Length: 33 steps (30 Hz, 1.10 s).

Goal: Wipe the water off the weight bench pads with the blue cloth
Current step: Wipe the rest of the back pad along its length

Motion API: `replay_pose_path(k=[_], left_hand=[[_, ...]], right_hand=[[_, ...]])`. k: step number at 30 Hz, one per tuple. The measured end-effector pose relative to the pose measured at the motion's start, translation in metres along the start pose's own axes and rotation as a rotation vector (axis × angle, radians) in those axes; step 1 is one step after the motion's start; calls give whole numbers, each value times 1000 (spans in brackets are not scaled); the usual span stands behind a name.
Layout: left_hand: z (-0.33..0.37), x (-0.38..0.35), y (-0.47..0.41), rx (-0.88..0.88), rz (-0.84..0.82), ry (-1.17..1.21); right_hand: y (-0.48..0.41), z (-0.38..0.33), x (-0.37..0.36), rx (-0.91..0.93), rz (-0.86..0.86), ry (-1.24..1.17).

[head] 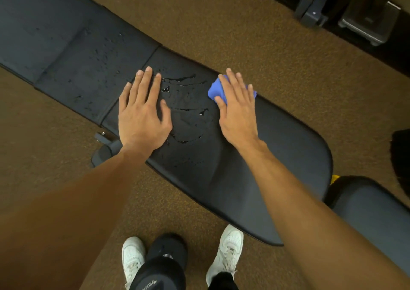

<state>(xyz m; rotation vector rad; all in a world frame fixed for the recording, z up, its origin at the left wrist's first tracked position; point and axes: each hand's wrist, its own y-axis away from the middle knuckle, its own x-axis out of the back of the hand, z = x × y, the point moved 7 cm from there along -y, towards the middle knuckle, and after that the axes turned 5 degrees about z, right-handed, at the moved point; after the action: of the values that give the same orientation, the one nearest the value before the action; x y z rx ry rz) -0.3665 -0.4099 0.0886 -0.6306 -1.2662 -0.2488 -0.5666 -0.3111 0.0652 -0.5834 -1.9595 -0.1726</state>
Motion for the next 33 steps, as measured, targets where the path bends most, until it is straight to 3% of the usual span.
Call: replay_pose_path(k=[4, 9, 15, 21, 27, 33], left_hand=[[1, 1, 0, -2, 2, 9], [0, 0, 0, 3, 4, 7], [1, 1, -1, 5, -10, 0], [1, 0, -2, 11, -28, -12], [1, 0, -2, 7, -21, -10], [2, 0, -2, 10, -19, -3]], right_hand=[[35, 12, 9, 153, -79, 33], [0, 23, 7, -81, -10, 39], [35, 1, 4, 186, -112, 23], [4, 15, 6, -81, -10, 46], [24, -18, -7, 236, -120, 71], [-4, 17, 5, -84, -9, 59]])
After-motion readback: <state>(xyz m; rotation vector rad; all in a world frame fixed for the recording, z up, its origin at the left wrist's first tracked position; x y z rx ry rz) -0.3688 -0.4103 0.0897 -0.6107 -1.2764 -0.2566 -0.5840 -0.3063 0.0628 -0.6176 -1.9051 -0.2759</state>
